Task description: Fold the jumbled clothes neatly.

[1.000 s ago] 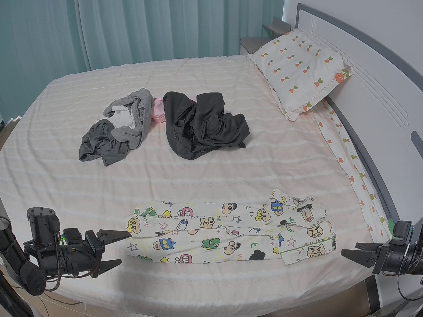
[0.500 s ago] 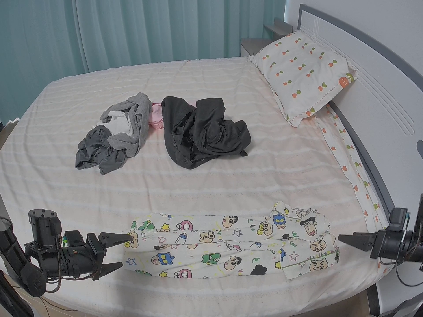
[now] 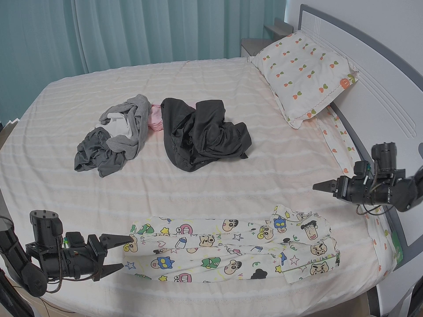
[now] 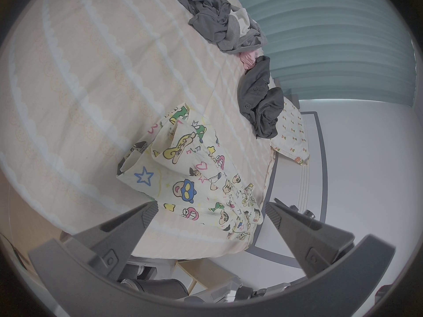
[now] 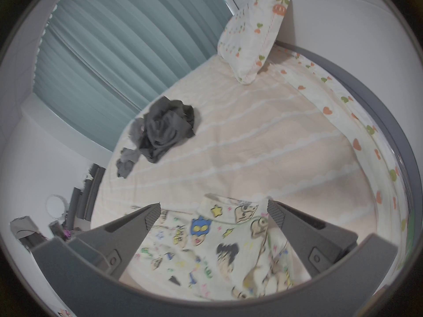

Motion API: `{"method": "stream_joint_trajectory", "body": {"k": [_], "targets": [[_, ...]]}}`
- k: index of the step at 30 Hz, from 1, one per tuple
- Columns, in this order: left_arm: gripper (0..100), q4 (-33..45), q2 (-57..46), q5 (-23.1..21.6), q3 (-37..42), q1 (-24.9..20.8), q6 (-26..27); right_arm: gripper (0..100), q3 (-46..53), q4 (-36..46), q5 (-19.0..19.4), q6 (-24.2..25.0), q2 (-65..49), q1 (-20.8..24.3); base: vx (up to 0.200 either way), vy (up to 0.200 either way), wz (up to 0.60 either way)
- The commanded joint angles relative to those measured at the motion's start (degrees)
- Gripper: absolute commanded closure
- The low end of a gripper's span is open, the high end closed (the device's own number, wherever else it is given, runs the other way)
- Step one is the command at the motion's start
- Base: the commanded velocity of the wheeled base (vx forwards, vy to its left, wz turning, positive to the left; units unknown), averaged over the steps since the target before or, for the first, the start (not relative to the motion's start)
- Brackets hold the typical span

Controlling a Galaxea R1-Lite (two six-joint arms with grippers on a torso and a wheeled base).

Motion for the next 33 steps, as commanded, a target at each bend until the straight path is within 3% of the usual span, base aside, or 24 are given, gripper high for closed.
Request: {"method": "stream_joint_trajectory", "body": {"k": [1, 5, 10, 20, 24, 31, 32, 33], "targets": [[0, 0.1, 1.0, 0.0, 0.6, -0.2, 0.7, 0, -14.1, 8.5, -5.1, -6.0, 19.5, 2.2, 0.000, 0.000, 0.00], [0, 0.1, 1.1, 0.0, 0.6, -0.2, 0.7, 0, -14.7, 9.1, -5.2, -11.2, 21.9, 2.1, 0.000, 0.000, 0.00], [0, 0.2, 1.3, 0.1, 0.6, -0.2, 0.7, 0, -17.7, 11.8, -5.2, -12.7, 23.2, -0.3, 0.000, 0.000, 0.00], [0, 0.6, 1.3, 0.3, 0.6, -0.1, 0.7, 0, -20.1, 14.2, -5.0, -11.2, 24.0, -1.2, 0.000, 0.000, 0.00], [0, 0.6, 1.4, 0.3, 0.6, -0.1, 0.8, 0, -21.5, 16.4, -2.2, -6.1, 24.0, 1.0, 0.000, 0.000, 0.00], [0, 0.6, 1.4, 0.3, 0.6, -0.1, 0.8, 0, -22.8, 20.0, 0.9, -3.5, 23.7, 2.6, 0.000, 0.000, 0.00], [0, 0.6, 1.4, 0.3, 0.6, -0.1, 0.8, 100, -22.7, 20.0, 1.5, -3.1, 23.7, 2.7, 0.000, 0.000, 0.00], [0, 0.6, 1.4, 0.3, 0.6, -0.1, 0.8, 100, -22.5, 20.0, 2.0, -2.8, 23.5, 2.7, 0.000, 0.000, 0.00]]}}
